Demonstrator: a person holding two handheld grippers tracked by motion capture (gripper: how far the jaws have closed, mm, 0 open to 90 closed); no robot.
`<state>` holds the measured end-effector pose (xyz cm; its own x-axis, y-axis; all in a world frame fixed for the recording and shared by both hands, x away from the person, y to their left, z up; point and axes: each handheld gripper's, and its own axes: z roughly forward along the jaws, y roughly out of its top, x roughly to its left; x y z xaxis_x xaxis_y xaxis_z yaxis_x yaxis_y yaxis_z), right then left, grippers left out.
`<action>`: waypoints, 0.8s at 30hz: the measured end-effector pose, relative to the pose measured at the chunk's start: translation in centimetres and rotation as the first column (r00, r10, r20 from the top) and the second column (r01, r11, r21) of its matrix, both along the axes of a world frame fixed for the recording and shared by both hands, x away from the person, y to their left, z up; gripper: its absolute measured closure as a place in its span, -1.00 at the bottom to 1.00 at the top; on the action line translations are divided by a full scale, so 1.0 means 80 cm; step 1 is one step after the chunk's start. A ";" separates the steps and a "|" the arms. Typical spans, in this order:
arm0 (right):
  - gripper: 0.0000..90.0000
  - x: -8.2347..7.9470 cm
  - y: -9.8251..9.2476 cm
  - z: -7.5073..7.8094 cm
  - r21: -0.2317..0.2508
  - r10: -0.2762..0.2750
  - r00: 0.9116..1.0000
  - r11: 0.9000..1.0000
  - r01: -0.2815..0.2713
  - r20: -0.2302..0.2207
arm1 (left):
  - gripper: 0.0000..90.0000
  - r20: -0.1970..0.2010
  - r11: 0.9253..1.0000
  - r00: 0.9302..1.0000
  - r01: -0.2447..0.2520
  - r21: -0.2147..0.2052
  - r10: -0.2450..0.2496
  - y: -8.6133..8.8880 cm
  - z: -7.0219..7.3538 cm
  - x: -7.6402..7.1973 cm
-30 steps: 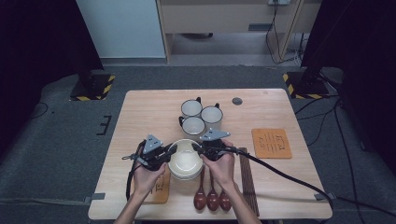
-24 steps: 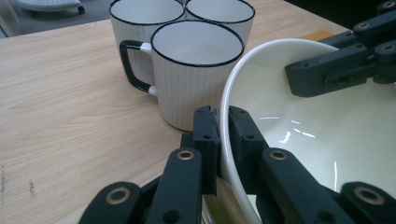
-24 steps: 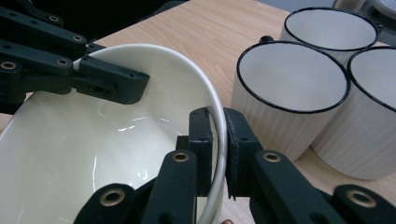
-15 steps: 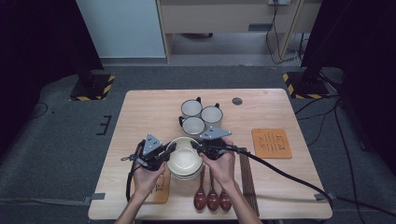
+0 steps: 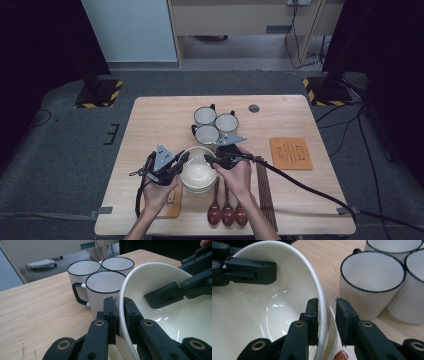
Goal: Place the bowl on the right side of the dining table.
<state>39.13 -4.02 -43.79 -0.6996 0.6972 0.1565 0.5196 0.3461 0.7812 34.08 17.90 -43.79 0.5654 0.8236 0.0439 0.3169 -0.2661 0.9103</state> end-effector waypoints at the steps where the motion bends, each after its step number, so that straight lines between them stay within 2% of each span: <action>1: 0.71 0.000 0.000 0.000 -0.004 0.004 1.000 1.000 -0.004 -0.008 | 0.83 0.003 1.000 1.000 0.002 0.003 -0.002 -0.001 0.000 0.000; 3: 0.80 0.001 0.001 -0.001 -0.009 0.010 1.000 1.000 -0.011 -0.024 | 0.82 0.003 1.000 1.000 0.006 0.013 -0.006 -0.002 0.000 -0.001; 6: 0.83 0.001 0.001 -0.002 -0.013 -0.002 0.999 1.000 0.002 -0.042 | 0.82 0.002 1.000 1.000 0.009 0.015 -0.009 -0.003 -0.002 -0.001; 13: 0.83 -0.002 0.001 -0.001 -0.015 -0.008 0.999 1.000 0.007 -0.036 | 0.82 0.007 0.999 1.000 0.016 0.033 -0.016 -0.004 -0.003 -0.003; 16: 0.83 -0.002 0.001 -0.001 -0.025 -0.006 0.999 1.000 0.005 -0.032 | 0.80 0.000 1.000 1.000 0.026 0.013 -0.026 -0.002 -0.005 -0.002; 18: 0.83 -0.002 0.001 -0.001 -0.025 -0.005 0.999 1.000 0.004 -0.031 | 0.72 0.009 0.999 0.999 0.035 0.008 -0.035 -0.002 -0.005 -0.003; 22: 0.83 0.000 0.000 0.000 -0.016 0.002 0.999 1.000 -0.003 -0.042 | 0.43 0.035 0.999 0.999 0.034 -0.001 -0.034 -0.002 -0.003 -0.004; 24: 0.83 0.000 0.000 0.000 -0.013 0.002 0.999 1.000 -0.003 -0.039 | 0.32 0.040 0.999 0.999 0.030 -0.026 -0.029 0.001 -0.002 -0.004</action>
